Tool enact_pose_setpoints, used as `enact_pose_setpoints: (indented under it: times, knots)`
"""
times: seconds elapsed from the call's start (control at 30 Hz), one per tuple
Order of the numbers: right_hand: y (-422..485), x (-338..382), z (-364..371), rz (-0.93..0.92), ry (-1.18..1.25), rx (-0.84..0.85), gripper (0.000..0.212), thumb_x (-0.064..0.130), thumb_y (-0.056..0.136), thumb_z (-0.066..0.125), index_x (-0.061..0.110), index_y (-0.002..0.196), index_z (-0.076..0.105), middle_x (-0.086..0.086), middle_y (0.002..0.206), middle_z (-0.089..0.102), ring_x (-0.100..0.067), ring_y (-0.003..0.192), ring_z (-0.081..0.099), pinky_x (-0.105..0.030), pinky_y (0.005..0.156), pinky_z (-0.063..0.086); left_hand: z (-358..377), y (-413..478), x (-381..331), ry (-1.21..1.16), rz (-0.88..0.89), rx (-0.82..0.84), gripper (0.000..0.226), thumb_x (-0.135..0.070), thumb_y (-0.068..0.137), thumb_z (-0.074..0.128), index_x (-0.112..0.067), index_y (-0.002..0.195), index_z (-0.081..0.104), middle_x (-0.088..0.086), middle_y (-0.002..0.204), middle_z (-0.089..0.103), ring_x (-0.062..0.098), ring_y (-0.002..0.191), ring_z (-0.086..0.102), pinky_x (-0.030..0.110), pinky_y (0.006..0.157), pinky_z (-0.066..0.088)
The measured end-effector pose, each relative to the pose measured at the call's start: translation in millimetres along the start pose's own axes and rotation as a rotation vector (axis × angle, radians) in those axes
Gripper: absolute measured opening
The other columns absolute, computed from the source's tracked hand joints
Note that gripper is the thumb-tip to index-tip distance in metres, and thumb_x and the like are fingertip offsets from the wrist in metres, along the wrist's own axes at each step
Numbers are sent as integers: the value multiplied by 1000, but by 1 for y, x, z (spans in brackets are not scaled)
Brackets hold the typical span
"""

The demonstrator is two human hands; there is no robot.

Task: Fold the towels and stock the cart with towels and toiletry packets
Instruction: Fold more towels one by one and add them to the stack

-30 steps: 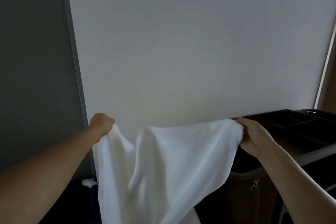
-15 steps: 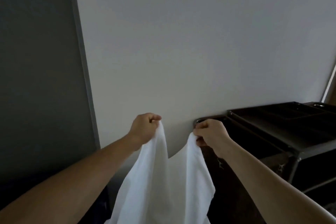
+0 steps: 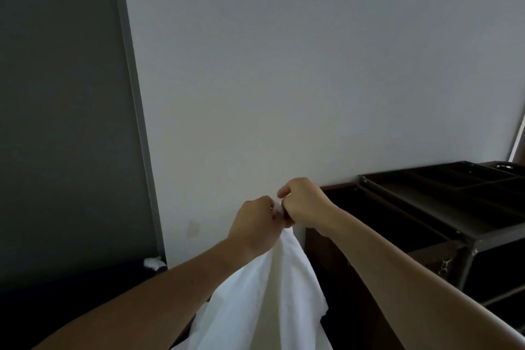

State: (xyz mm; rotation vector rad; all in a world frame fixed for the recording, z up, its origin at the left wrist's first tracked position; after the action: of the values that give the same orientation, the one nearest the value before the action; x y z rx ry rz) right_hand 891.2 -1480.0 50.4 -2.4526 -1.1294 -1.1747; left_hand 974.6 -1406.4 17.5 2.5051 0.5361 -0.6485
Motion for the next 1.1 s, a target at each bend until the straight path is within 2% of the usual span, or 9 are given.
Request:
enact_pose_setpoints:
  times: [0.13, 0.2, 0.3, 0.37, 0.43, 0.6, 0.77, 0.97, 1.1]
  knots:
    - [1, 5, 3, -24, -20, 77, 36, 3, 94, 40, -12, 122, 56, -33, 116, 64, -47, 107, 63, -56, 96, 52, -2, -7, 2, 63, 74, -11, 38, -51, 88, 50, -20, 66, 54, -4, 59, 57, 11, 54, 53, 19, 51, 33]
    - [0, 2, 2, -43, 35, 99, 43, 5, 90, 36, -1, 128, 55, -25, 114, 68, -38, 104, 67, -50, 99, 50, -12, -7, 8, -7, 97, -42, 37, -44, 94, 53, -20, 65, 55, -7, 56, 55, 8, 52, 49, 18, 50, 32]
    - [-1, -4, -3, -130, 142, 187, 37, 7, 91, 37, 16, 120, 57, -7, 94, 77, -16, 87, 74, -29, 82, 51, -31, -6, 22, -196, 83, -20, 10, -30, 93, 66, -23, 86, 70, -13, 71, 68, -2, 69, 61, 12, 61, 44]
    - [3, -15, -9, -186, 209, 153, 27, 5, 92, 48, 19, 110, 62, 1, 93, 78, -11, 88, 72, -30, 81, 50, -45, -5, 31, -339, 60, -8, 6, -24, 91, 70, -25, 96, 73, -10, 84, 75, -2, 79, 66, 10, 68, 49]
    - [9, -35, -16, -218, 204, 61, 29, 0, 90, 60, 23, 108, 64, 3, 103, 75, -13, 100, 68, -34, 92, 52, -66, -1, 36, -536, 67, -29, 10, -18, 92, 70, -26, 95, 76, -9, 89, 76, 0, 81, 69, 12, 71, 52]
    - [20, -74, -3, -277, 58, 87, 65, 0, 81, 70, 43, 127, 53, 14, 135, 50, -4, 110, 50, -31, 104, 43, -130, 21, 33, -1016, 77, -50, 17, -26, 86, 68, -22, 100, 77, 1, 101, 72, 13, 93, 68, 23, 77, 55]
    - [38, -75, 2, -333, 56, 112, 83, 9, 78, 76, 71, 120, 40, 21, 151, 21, -6, 134, 31, -28, 105, 37, -165, 33, 22, -1174, 141, -10, 18, -24, 92, 62, -20, 104, 74, 3, 101, 72, 17, 95, 69, 31, 81, 56]
    - [64, -66, 19, -285, 114, 129, 73, 19, 87, 74, 50, 142, 36, 14, 152, 27, -10, 139, 30, -36, 110, 39, -166, 31, 11, -1235, 152, 48, 19, -25, 91, 60, -19, 102, 74, 5, 98, 71, 20, 93, 70, 34, 80, 57]
    - [73, -47, 32, -318, 188, 149, 72, 15, 87, 74, 52, 138, 38, 13, 146, 34, -9, 139, 33, -37, 110, 42, -166, 27, -2, -1294, 195, 210, 16, -29, 90, 63, -20, 101, 71, 1, 90, 68, 17, 85, 68, 34, 79, 57]
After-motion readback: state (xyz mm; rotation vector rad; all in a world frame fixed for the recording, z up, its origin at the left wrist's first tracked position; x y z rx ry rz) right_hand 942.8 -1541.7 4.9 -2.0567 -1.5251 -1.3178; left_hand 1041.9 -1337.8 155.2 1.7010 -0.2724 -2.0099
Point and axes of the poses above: each hand's wrist, its own y-axis towards the middle knuckle, its own z-axis out of the palm, x = y × z, the point moved 6 cm from there along y, towards the middle knuckle
